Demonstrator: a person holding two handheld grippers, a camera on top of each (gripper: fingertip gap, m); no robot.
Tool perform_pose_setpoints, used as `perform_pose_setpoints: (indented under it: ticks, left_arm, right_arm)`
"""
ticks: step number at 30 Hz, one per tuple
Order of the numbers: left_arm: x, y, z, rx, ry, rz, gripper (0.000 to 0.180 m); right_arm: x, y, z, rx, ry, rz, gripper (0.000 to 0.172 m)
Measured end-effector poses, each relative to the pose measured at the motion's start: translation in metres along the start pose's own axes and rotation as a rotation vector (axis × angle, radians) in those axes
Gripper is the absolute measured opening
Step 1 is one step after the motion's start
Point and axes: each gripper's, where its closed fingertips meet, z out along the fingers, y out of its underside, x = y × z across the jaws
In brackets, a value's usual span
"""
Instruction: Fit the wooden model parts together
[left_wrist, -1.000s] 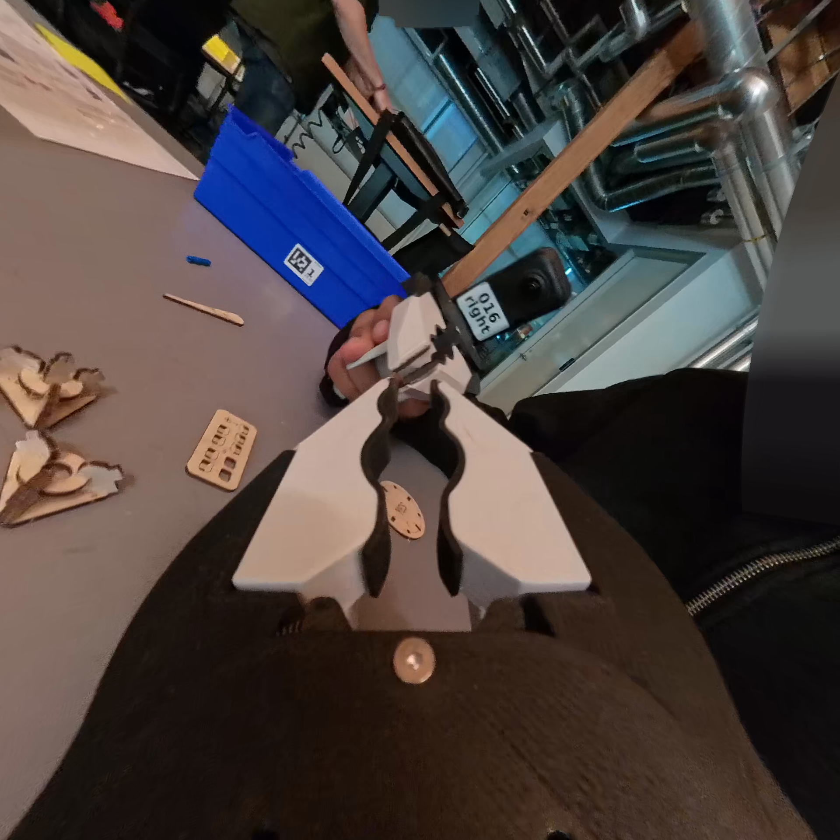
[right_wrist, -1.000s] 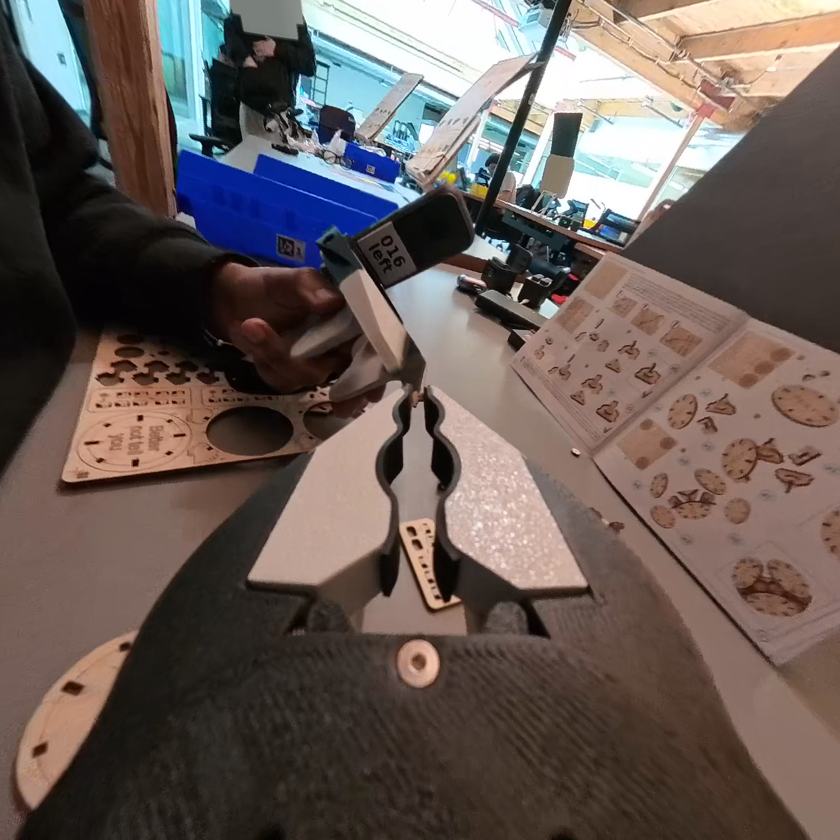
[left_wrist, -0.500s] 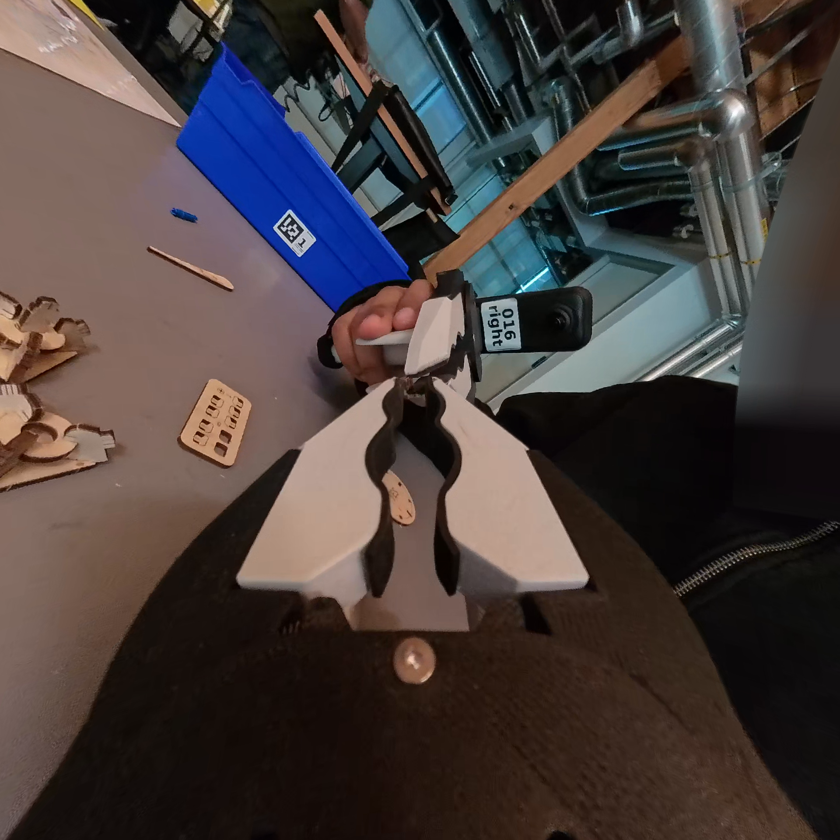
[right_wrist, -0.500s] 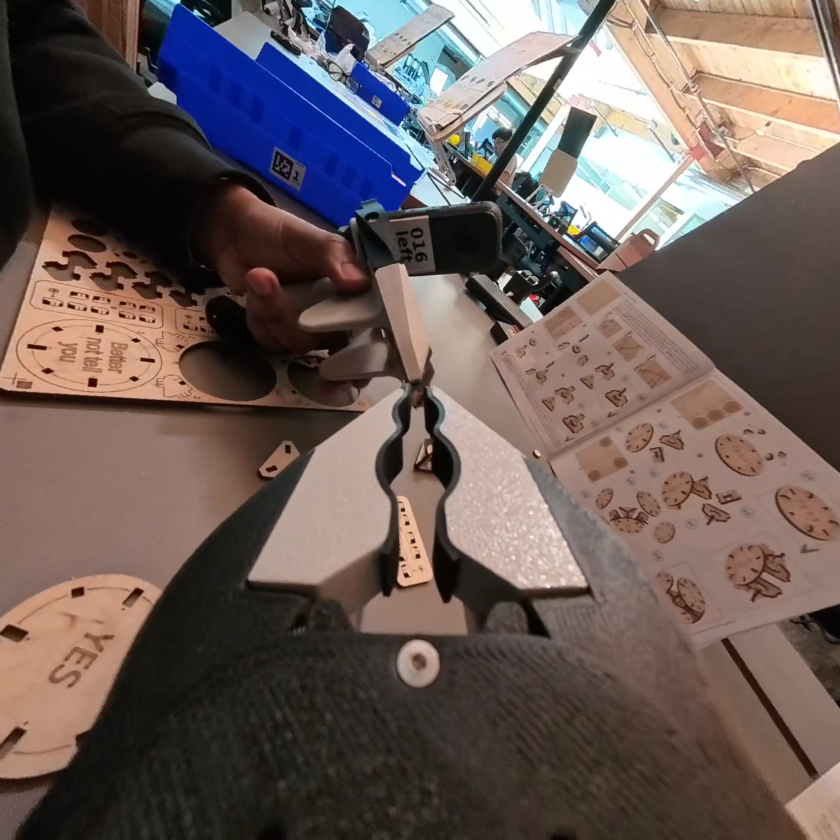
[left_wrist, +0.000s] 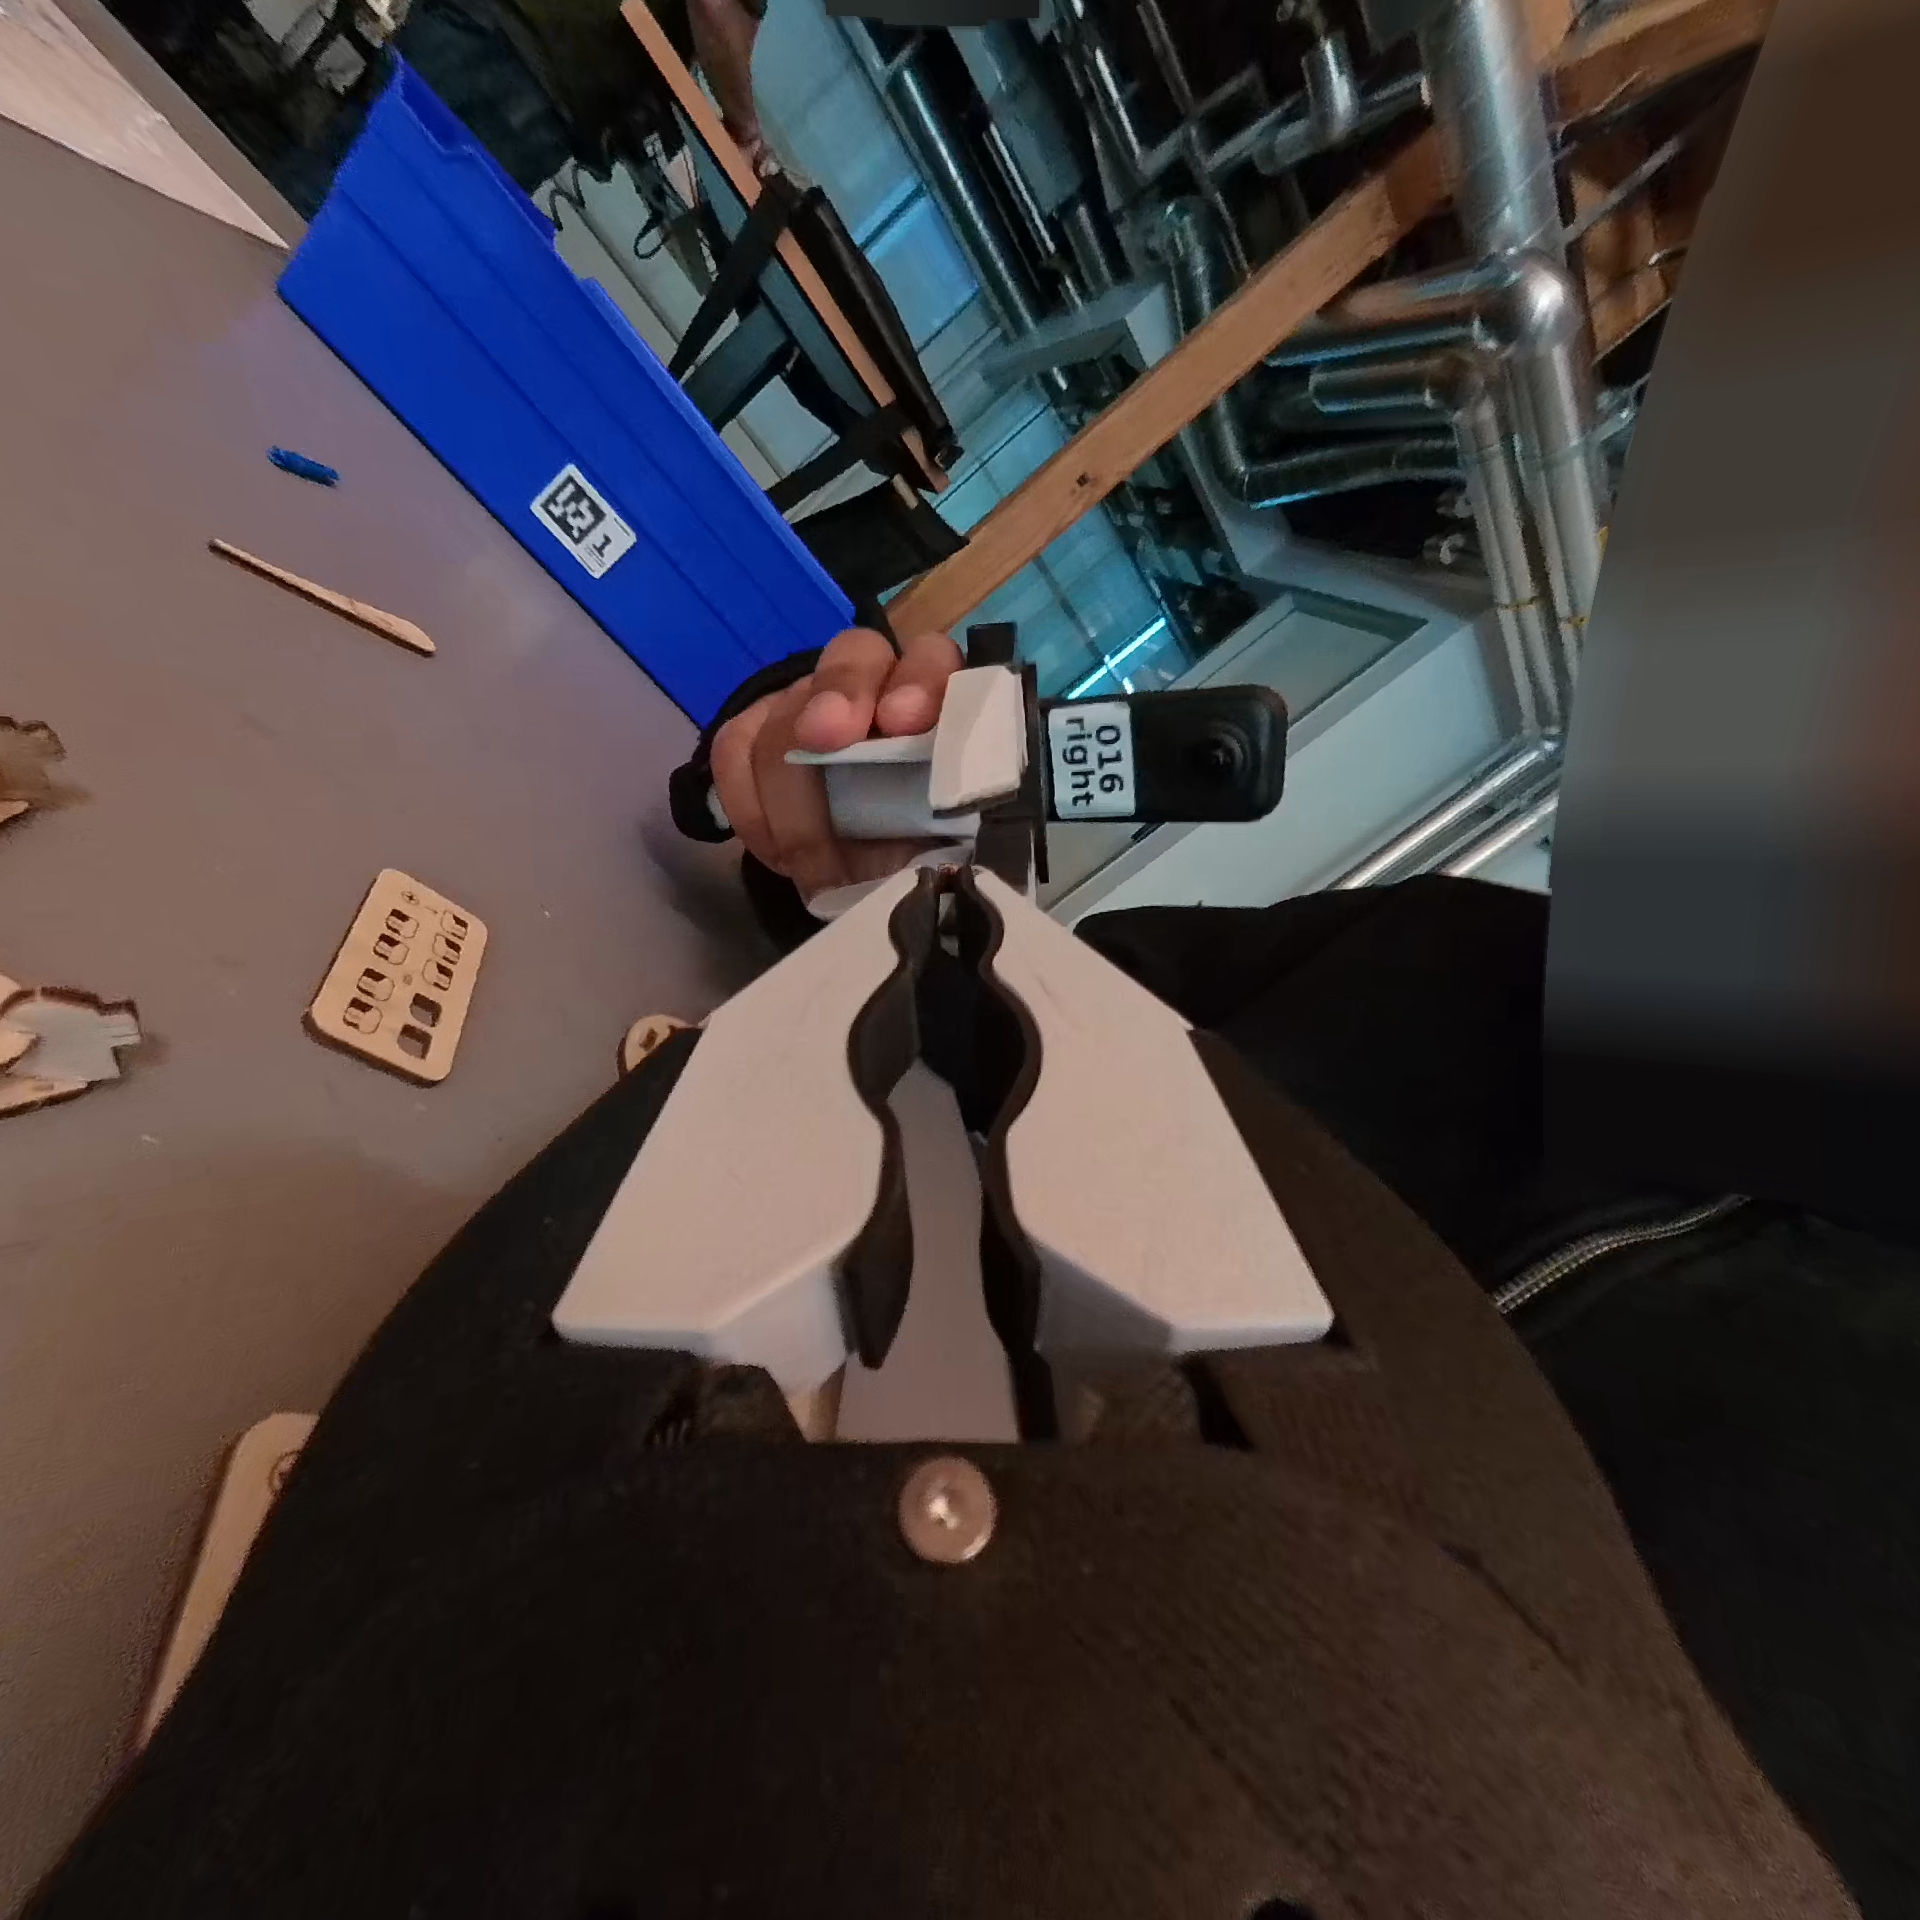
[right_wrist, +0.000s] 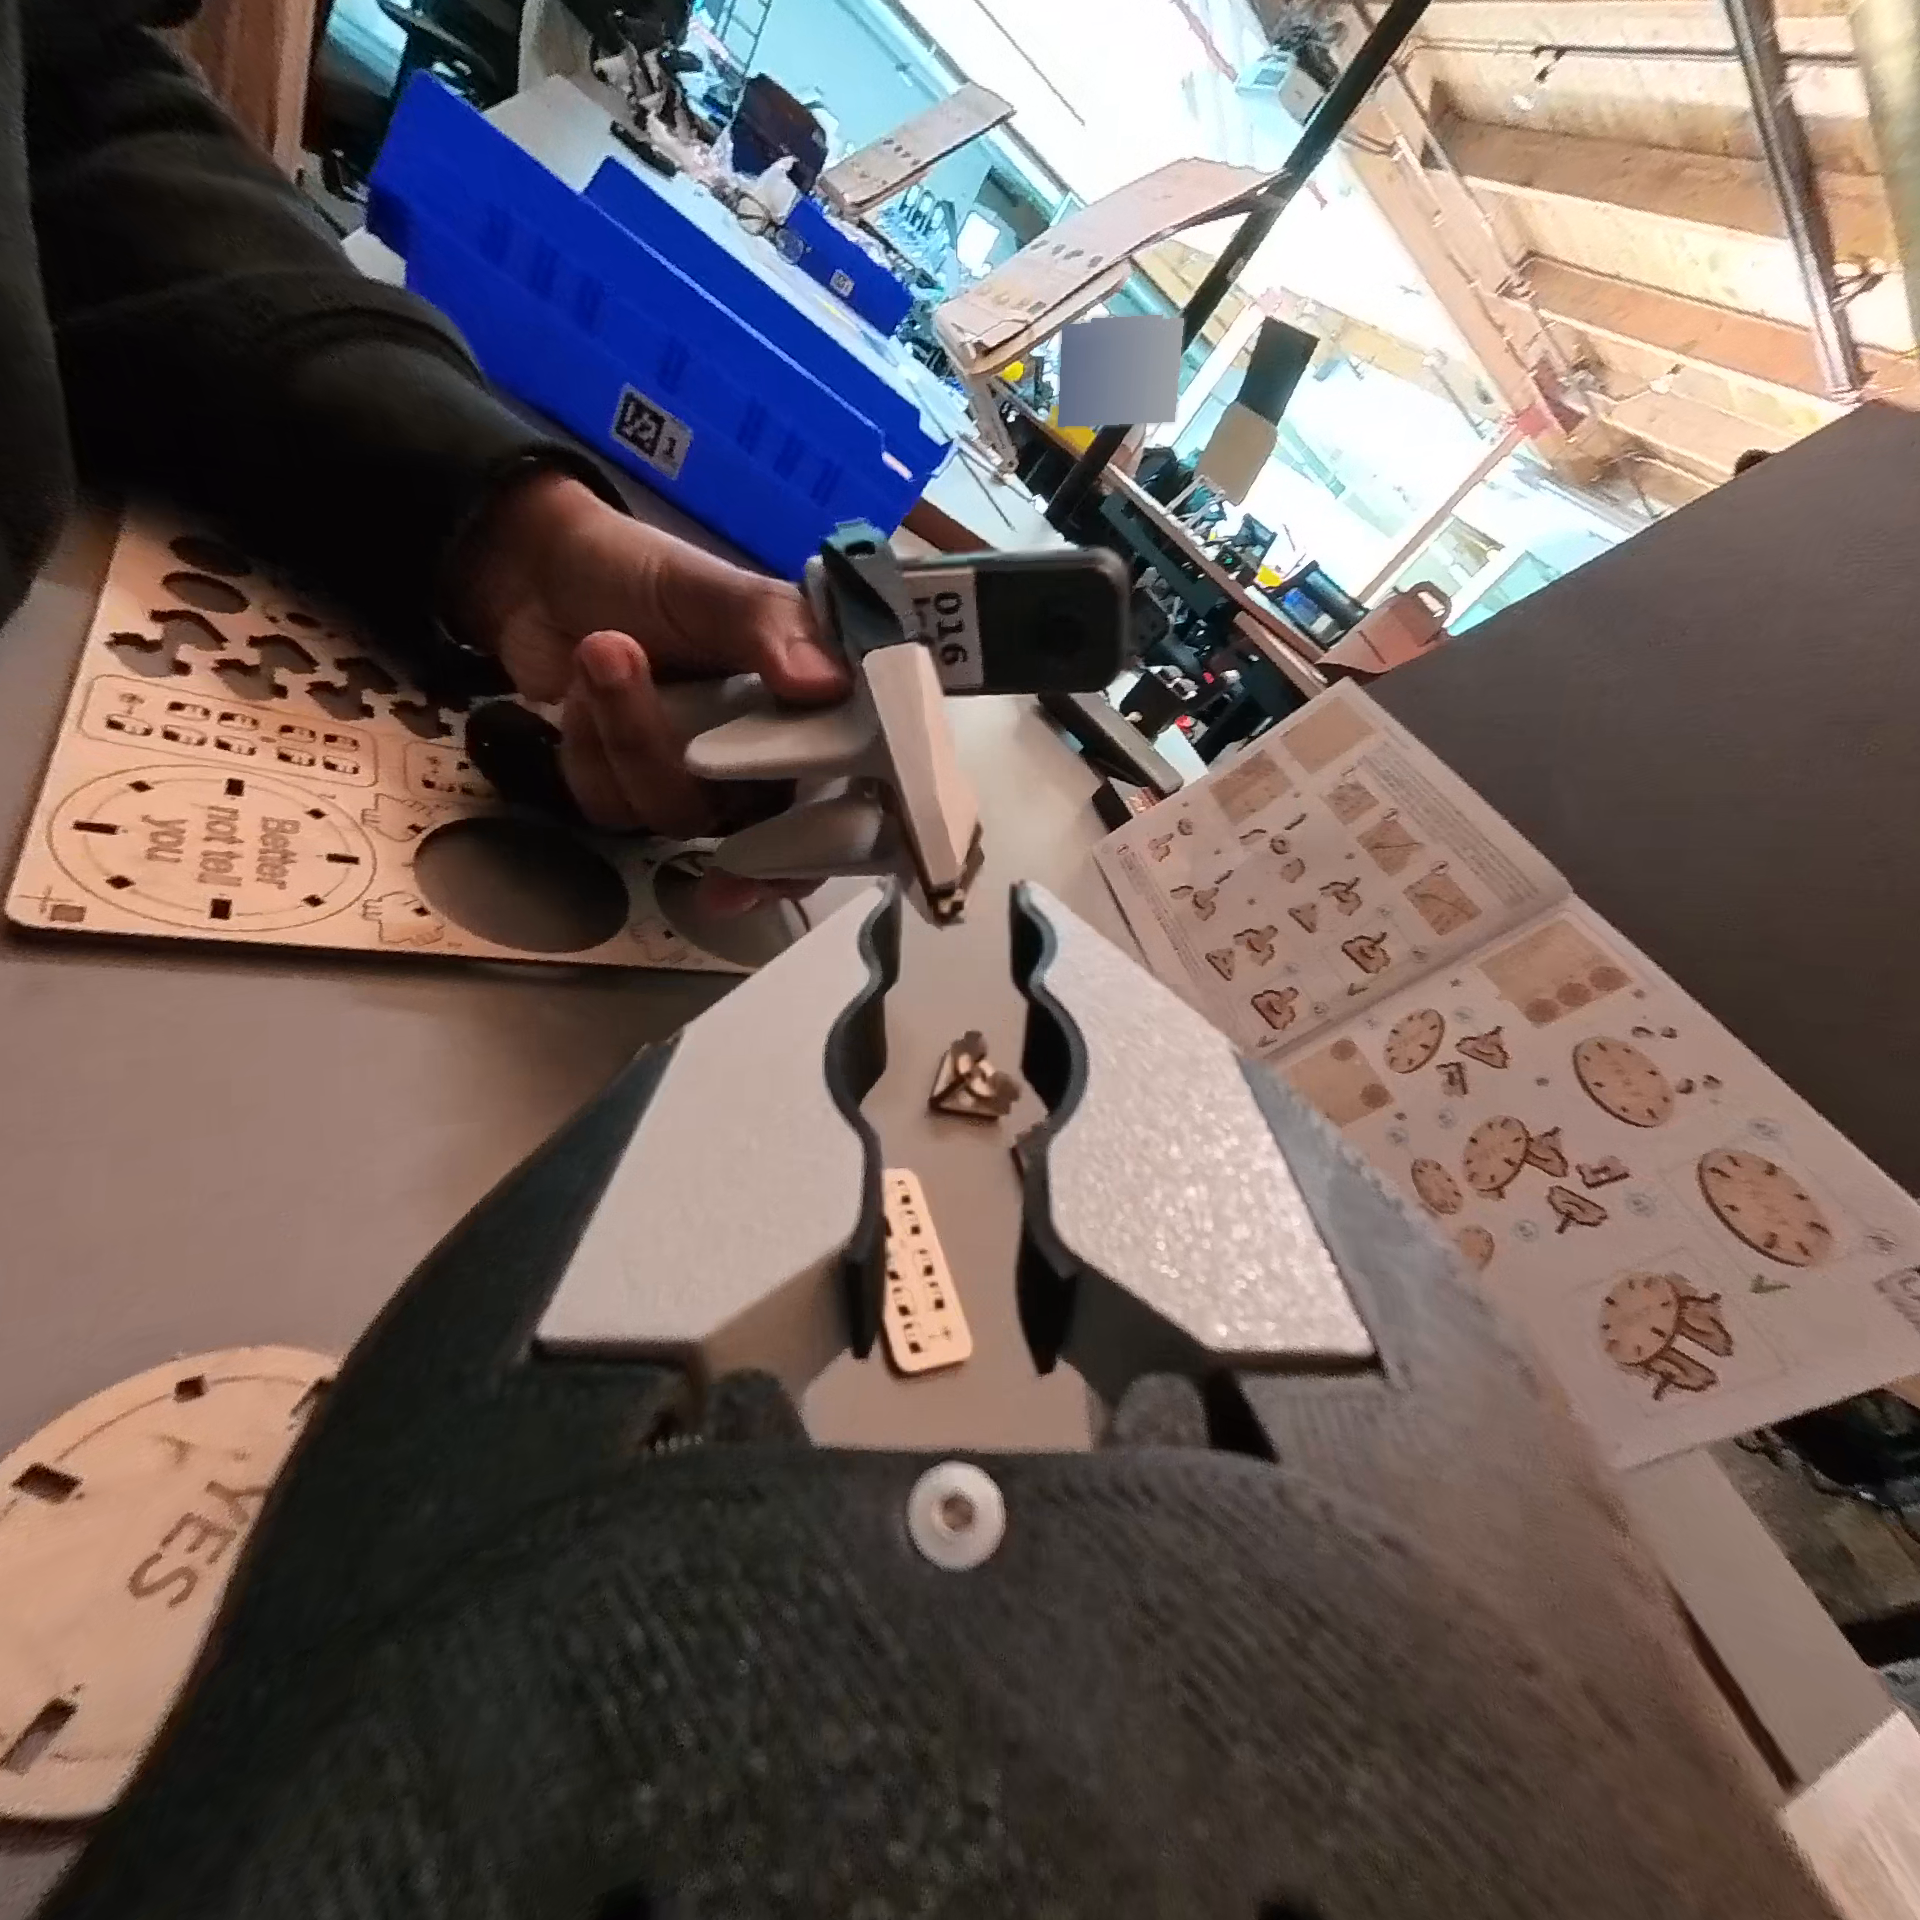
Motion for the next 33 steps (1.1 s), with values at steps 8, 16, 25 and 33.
perform_pose_setpoints:
  ticks: [8, 16, 25, 33]
  left_arm:
    - [-0.002, -0.007, -0.004, 0.042, 0.020, -0.052, 0.002]
    - [0.000, -0.001, 0.000, 0.008, 0.010, -0.015, 0.002]
    - [0.008, -0.014, -0.005, 0.078, 0.022, 0.051, 0.016]
    - [0.030, -0.020, -0.007, 0.110, 0.048, 0.285, 0.016]
  right_arm:
    - [0.007, 0.000, -0.003, -0.025, 0.090, -0.131, 0.008]
    - [-0.002, 0.000, -0.002, -0.029, 0.049, -0.125, 0.001]
    - [0.012, -0.016, -0.006, 0.057, 0.046, 0.142, 0.000]
    - [0.007, -0.036, -0.007, 0.311, -0.305, 0.890, 0.000]
